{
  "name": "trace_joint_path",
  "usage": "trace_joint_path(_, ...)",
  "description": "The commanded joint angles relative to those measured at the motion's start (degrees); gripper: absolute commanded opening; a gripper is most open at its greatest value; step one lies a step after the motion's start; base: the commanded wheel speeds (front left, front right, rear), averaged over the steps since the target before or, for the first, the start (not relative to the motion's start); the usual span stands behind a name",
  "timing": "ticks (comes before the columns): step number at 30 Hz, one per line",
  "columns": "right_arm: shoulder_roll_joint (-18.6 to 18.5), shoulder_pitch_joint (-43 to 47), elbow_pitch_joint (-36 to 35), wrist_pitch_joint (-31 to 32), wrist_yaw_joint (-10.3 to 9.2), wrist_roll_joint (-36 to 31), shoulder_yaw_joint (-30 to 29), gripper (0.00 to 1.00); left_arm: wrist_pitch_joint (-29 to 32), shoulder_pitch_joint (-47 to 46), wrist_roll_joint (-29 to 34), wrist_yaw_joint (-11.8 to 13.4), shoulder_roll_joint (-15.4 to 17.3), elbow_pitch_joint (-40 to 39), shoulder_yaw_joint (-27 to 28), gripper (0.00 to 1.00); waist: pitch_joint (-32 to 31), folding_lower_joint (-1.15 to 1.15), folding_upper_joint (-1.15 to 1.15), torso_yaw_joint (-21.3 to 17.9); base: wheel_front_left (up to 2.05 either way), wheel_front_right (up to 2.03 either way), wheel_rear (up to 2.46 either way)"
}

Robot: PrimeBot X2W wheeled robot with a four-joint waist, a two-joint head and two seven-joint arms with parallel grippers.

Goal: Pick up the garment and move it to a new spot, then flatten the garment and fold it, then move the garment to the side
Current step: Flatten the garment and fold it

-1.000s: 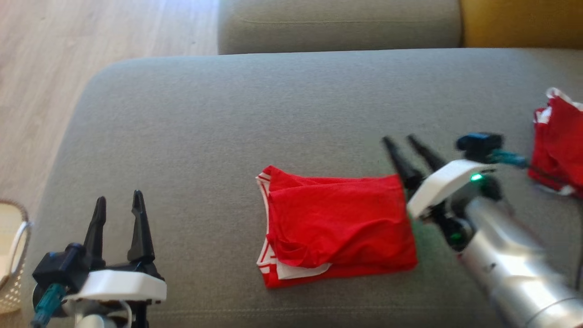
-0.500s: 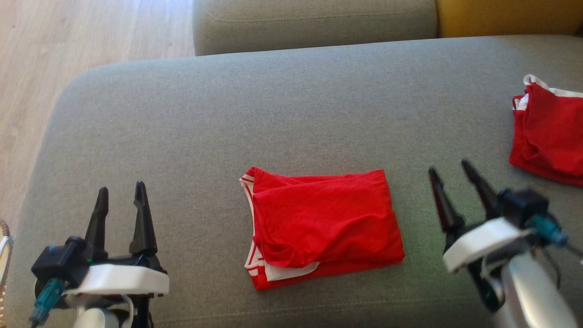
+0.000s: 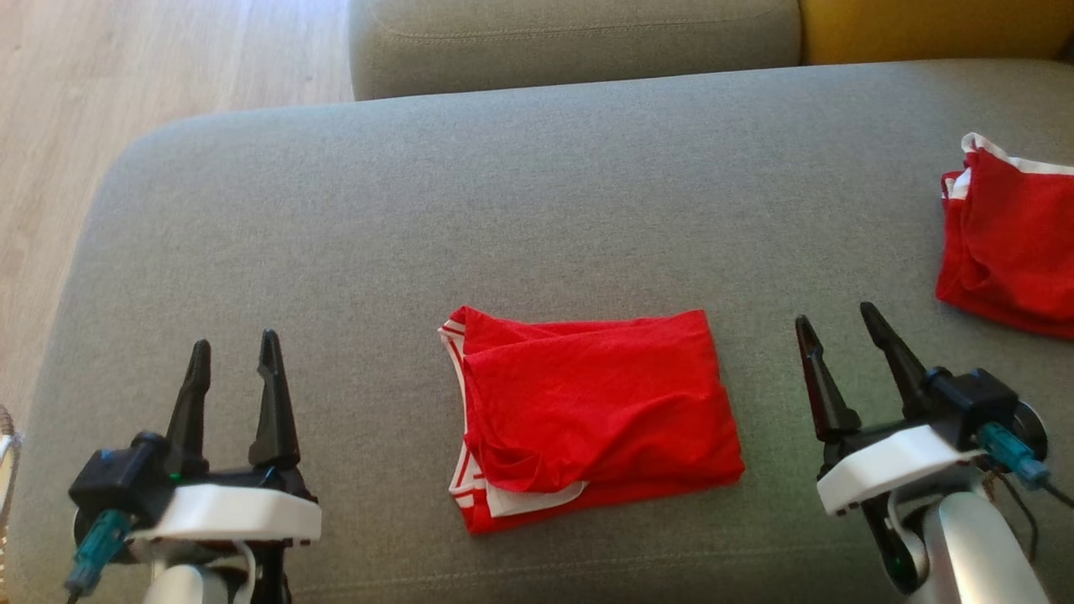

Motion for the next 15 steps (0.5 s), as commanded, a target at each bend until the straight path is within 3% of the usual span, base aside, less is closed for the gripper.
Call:
trace_joint_path(1, 0.26, -1.06, -2.33, -0.31, -0.01, -0.61, 0.93, 1.0, -0.69, -2.09, 0.04, 0.16, 0.29, -1.89, 1.53, 1.0, 0.07, 0.0, 0.0, 0.13, 0.0, 0.0, 0.0)
trace_joint_path(6, 0.47, -0.96, -2.44, -0.04, -0.01, -1.48, 0.14, 1.0, -0.69, -2.33, -0.09, 0.17, 0.29, -1.37, 1.1, 1.0, 0.52, 0.0, 0.0, 0.69, 0.0, 0.0, 0.0)
trace_joint_path(7, 0.5, -0.98, -2.45, 0.08, -0.01, -1.61, 0.03, 0.91, -0.69, -2.38, -0.1, 0.15, 0.29, -1.28, 1.05, 1.0, 0.66, 0.0, 0.0, 0.83, 0.0, 0.0, 0.0)
trace_joint_path(8, 0.52, -1.01, -2.47, 0.25, -0.01, -1.69, -0.09, 0.35, -0.69, -2.47, -0.11, 0.15, 0.29, -1.18, 1.01, 1.0, 0.88, 0.0, 0.0, 1.02, 0.0, 0.0, 0.0)
trace_joint_path(9, 0.54, -1.07, -2.49, 0.42, -0.01, -1.79, -0.08, 0.0, -0.69, -2.59, -0.15, 0.14, 0.29, -1.13, 0.99, 1.0, 1.14, 0.0, 0.0, 1.21, 0.0, 0.0, 0.0)
trace_joint_path(15, 0.6, -1.01, -2.48, 0.45, -0.01, -0.06, 5.18, 0.0, -0.69, -3.52, -0.28, 0.04, 0.29, -0.69, 0.88, 1.0, 2.19, 0.0, 0.0, 2.99, 0.0, 0.0, 0.0)
